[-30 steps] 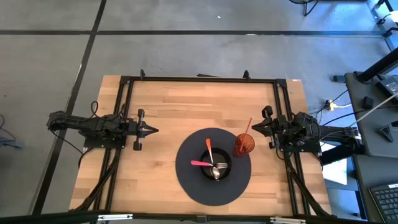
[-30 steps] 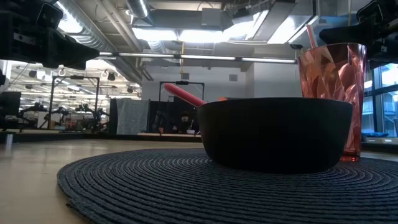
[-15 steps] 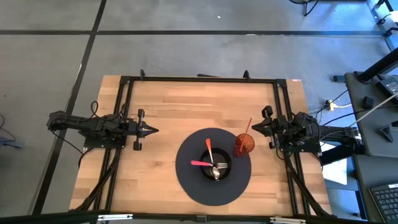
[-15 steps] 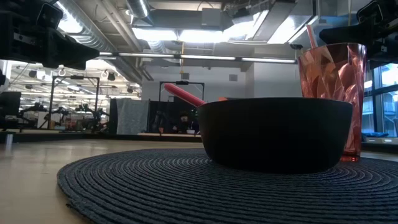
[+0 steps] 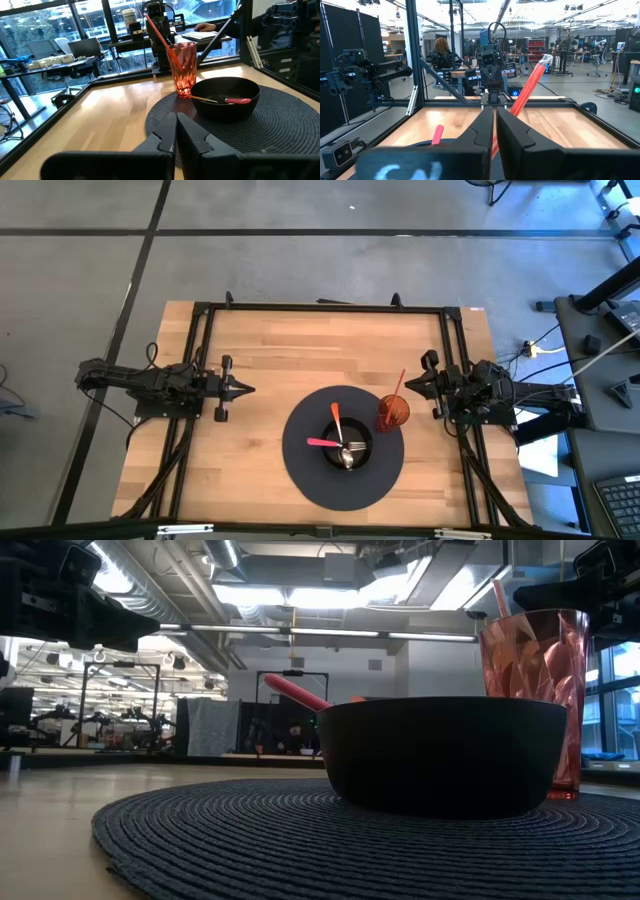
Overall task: Pick & Place Utensil
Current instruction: Return to Home Position
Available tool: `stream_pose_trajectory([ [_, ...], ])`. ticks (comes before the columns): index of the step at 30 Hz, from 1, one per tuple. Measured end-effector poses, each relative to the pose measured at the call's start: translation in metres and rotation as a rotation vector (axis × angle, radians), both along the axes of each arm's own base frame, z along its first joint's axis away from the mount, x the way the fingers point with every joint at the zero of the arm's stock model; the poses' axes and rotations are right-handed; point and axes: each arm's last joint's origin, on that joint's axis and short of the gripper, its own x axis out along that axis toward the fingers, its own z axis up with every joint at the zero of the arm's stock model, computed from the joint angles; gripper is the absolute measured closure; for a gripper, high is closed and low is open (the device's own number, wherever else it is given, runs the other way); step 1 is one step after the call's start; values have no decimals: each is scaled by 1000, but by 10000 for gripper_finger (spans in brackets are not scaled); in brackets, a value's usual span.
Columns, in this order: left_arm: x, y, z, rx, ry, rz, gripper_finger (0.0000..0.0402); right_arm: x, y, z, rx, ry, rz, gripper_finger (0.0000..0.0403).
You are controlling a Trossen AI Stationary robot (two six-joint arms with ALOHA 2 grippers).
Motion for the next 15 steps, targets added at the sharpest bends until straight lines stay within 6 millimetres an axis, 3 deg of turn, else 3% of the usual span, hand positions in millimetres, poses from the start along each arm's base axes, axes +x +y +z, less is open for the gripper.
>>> stream_pose_trajectory([
  [15,0,0,0,0,0,0,397,0,0,0,0,0,0,379],
])
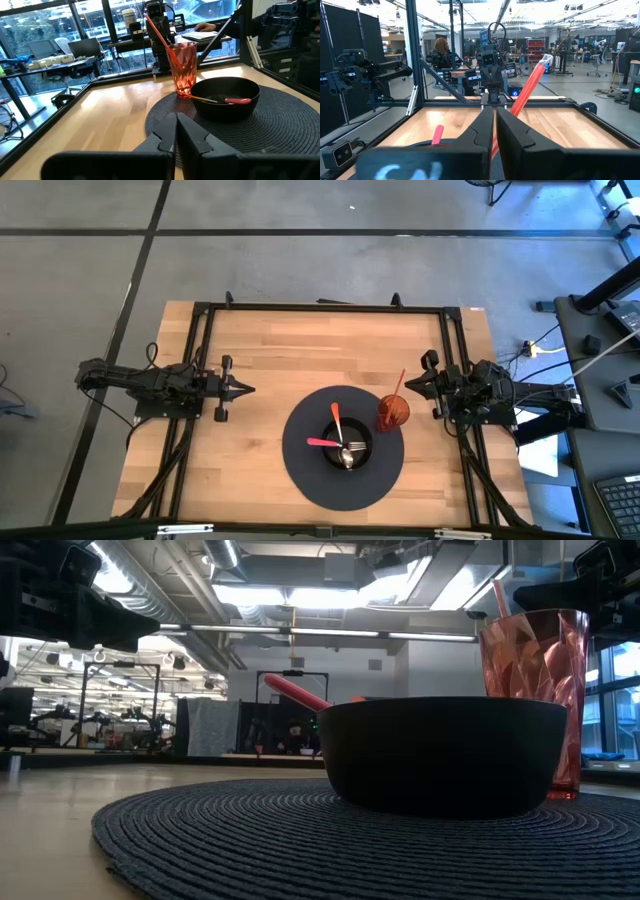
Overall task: Pick & Place Utensil
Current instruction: Return to Home Position
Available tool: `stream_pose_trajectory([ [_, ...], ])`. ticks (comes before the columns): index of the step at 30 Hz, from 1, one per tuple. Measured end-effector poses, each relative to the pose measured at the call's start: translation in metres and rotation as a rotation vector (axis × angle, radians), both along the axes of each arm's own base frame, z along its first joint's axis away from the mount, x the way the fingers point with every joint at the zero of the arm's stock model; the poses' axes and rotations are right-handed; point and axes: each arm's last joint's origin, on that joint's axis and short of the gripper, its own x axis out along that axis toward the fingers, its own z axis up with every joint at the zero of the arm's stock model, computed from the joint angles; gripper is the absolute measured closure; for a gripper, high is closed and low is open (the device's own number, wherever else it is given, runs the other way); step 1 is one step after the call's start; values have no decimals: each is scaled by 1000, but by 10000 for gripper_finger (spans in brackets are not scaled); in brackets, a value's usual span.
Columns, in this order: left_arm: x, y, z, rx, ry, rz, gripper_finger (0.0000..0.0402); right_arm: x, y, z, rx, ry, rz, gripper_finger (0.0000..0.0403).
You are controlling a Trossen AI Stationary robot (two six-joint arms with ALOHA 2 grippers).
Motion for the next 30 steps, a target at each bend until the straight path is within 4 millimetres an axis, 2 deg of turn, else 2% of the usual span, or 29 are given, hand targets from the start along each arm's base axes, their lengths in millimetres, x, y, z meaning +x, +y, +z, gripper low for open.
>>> stream_pose_trajectory([
  [30,0,0,0,0,0,0,395,0,0,0,0,1,0,379],
])
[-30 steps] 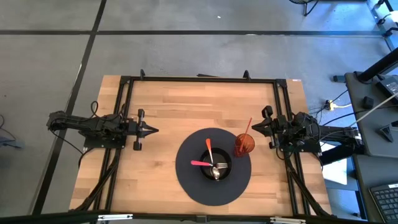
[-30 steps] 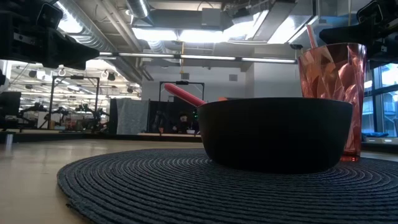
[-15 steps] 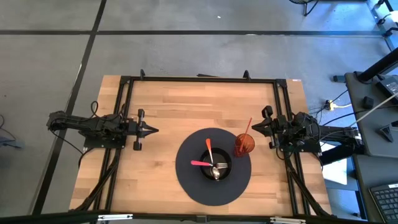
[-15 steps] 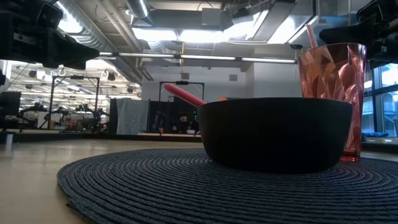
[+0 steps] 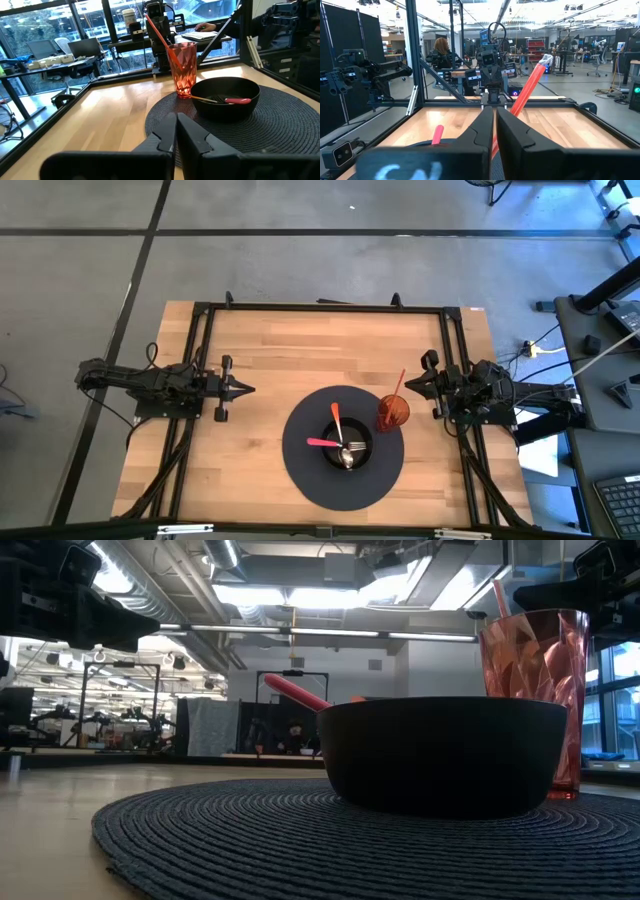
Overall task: Pick & Place Utensil
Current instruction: Return to Home Position
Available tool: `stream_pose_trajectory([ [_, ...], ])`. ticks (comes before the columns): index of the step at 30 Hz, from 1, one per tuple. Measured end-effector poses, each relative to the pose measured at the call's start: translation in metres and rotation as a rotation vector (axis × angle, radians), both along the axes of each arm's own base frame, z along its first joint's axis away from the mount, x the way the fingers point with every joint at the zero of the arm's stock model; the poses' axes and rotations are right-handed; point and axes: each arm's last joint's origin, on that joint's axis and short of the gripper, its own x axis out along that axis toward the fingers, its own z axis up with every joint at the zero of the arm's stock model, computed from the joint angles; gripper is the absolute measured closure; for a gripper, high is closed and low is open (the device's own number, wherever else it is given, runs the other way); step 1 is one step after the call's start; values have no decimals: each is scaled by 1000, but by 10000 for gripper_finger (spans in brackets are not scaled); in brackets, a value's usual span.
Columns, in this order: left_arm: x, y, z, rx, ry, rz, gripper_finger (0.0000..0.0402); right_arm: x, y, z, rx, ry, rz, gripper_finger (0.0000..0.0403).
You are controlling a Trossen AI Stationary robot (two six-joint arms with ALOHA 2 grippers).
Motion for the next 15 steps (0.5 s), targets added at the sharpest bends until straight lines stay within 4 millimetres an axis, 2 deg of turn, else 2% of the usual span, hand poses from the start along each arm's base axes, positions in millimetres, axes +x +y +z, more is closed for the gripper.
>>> stream_pose_trajectory([
  [15,0,0,0,0,0,0,395,0,0,0,0,0,0,379],
])
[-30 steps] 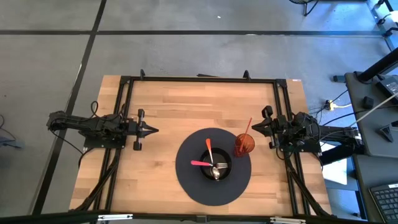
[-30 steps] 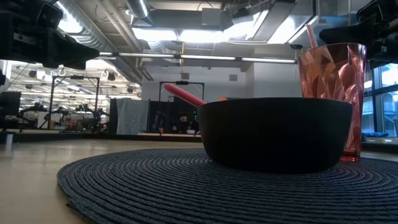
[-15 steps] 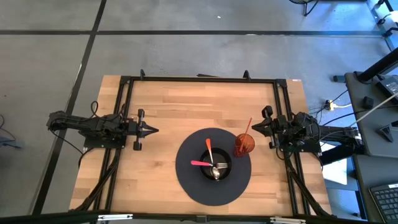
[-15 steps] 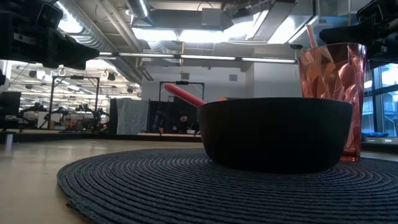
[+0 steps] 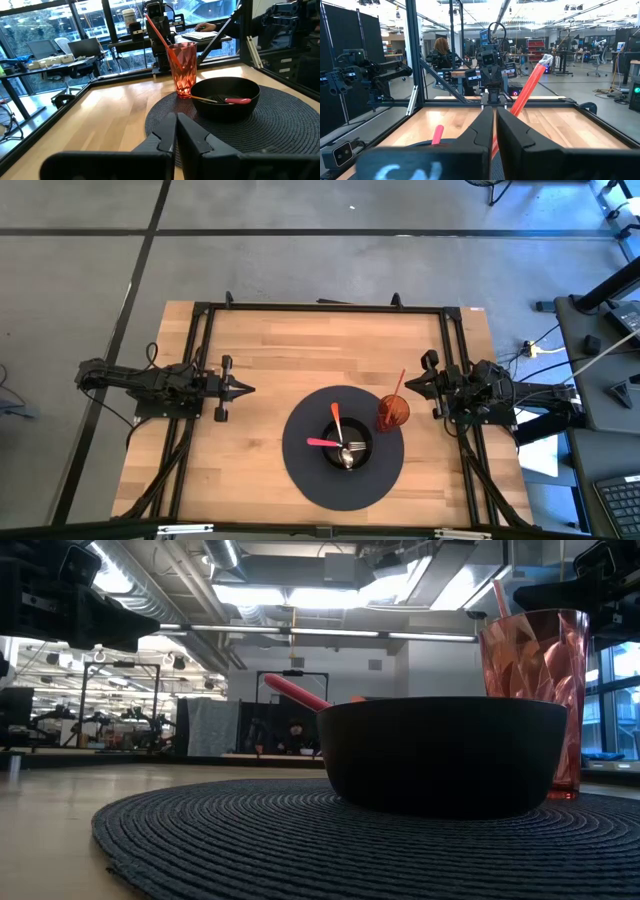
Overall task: Pick & Place Utensil
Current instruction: Return to Home Position
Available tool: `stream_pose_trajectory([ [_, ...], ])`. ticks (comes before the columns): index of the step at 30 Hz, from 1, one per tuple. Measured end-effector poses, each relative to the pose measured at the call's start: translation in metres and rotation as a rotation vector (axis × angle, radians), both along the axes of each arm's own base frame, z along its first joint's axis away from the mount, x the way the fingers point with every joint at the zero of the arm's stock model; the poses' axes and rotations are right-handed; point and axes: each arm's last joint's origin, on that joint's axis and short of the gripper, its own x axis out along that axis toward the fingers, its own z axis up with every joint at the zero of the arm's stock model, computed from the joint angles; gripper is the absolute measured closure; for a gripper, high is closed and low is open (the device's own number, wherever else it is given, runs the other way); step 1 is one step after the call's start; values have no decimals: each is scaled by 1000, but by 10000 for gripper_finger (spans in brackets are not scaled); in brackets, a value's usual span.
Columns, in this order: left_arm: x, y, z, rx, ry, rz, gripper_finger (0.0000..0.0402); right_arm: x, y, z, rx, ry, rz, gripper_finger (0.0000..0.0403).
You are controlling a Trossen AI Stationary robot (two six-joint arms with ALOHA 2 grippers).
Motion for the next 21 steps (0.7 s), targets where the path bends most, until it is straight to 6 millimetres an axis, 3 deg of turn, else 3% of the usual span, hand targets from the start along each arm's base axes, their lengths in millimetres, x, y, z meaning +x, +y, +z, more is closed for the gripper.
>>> stream_pose_trajectory([
  [21,0,0,0,0,1,0,394,0,0,0,0,0,0,379],
])
